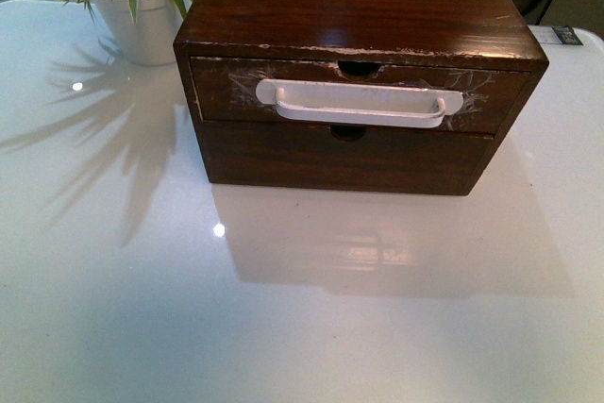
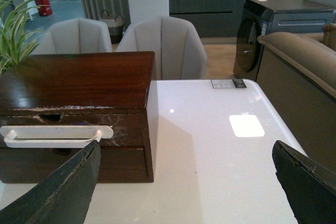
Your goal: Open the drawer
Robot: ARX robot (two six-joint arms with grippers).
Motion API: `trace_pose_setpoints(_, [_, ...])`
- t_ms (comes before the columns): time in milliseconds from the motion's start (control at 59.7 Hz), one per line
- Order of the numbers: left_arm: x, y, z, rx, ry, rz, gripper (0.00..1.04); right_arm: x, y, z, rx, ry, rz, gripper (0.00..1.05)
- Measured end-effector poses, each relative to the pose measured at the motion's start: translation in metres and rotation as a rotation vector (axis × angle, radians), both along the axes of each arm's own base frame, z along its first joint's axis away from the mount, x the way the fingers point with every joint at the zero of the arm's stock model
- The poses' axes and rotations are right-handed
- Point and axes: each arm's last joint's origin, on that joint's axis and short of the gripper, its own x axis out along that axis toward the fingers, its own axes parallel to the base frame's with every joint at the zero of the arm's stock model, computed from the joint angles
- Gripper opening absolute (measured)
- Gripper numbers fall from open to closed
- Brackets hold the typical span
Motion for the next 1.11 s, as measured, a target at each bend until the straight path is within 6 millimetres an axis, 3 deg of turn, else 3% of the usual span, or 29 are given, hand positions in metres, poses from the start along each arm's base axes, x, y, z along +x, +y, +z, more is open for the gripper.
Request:
trace_pose_setpoints(854, [0.0, 0.0, 0.0, 0.0, 0.0, 0.0, 0.96, 0.0, 0.0, 0.0, 0.0, 0.0, 0.0, 0.96])
trace_pose_setpoints(904, [0.0, -0.001, -0.001, -0.037, 0.148, -0.118, 0.96, 0.0, 0.0, 0.0, 0.005, 0.009, -0.009, 0.96])
trace_pose_setpoints(988, [0.003, -0.005, -0.003, -0.111, 0.419, -0.3, 0.96, 0.004, -0.003, 0.001, -0.021, 0.306, -0.107, 0.96])
trace_pose_setpoints(1105, [0.017, -0.012, -0.002, -0.094, 0.469, -0.412, 0.96, 0.026, -0.013, 0.01, -0.129, 0.421, -0.068, 0.96])
